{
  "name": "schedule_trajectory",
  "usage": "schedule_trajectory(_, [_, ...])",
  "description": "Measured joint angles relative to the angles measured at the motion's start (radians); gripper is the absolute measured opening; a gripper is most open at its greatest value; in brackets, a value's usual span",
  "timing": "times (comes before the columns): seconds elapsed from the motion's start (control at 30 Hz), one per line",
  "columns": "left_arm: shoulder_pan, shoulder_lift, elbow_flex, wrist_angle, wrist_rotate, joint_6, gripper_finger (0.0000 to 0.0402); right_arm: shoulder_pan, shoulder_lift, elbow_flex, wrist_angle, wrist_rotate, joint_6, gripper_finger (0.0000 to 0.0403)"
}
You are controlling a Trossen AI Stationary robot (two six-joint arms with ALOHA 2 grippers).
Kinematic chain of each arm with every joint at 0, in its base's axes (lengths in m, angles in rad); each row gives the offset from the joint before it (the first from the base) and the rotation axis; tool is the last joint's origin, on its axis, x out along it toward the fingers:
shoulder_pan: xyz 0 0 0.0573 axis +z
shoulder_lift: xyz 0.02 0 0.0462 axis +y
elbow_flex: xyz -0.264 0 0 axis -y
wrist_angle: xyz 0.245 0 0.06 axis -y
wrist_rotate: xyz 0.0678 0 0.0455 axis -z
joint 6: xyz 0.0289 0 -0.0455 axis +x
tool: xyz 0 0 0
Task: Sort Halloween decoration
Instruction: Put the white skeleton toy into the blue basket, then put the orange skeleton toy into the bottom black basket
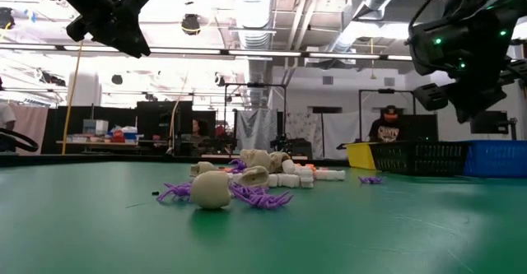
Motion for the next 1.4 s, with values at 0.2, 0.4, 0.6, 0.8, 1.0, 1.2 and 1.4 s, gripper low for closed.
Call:
schedule_trajectory(0.2, [0.0, 0.0, 0.0, 0.0, 0.0, 0.0, 0.0121, -0.011, 0.0, 0.0, 0.003, -0.009, -0.003, 0.0137])
schedule_trajectory(0.4, [0.0, 0.0, 0.0, 0.0, 0.0, 0.0, 0.0121, -0.011, 0.0, 0.0, 0.003, -0.008, -0.004, 0.0192])
schedule_trajectory(0.6, [0.0, 0.0, 0.0, 0.0, -0.001, 0.0, 0.0121, 0.021, 0.0, 0.0, 0.113, 0.037, -0.112, 0.0205])
schedule_trajectory(0.8, [0.0, 0.0, 0.0, 0.0, -0.002, 0.0, 0.0121, 0.082, 0.0, 0.0, 0.51, 0.053, -0.534, 0.0196])
schedule_trajectory(1.0, [0.0, 0.0, 0.0, 0.0, -0.002, 0.0, 0.0121, 0.158, 0.0, 0.001, 1.032, -0.139, -1.121, 0.0192])
schedule_trajectory(1.2, [0.0, 0.0, 0.0, 0.0, -0.001, 0.0, 0.0121, 0.188, 0.022, 0.002, 1.261, -0.236, -1.257, 0.0192])
schedule_trajectory(1.4, [0.0, 0.0, 0.0, 0.0, 0.0, -0.001, 0.0121, 0.223, 0.18, 0.001, 1.339, -0.241, -1.168, 0.0192])
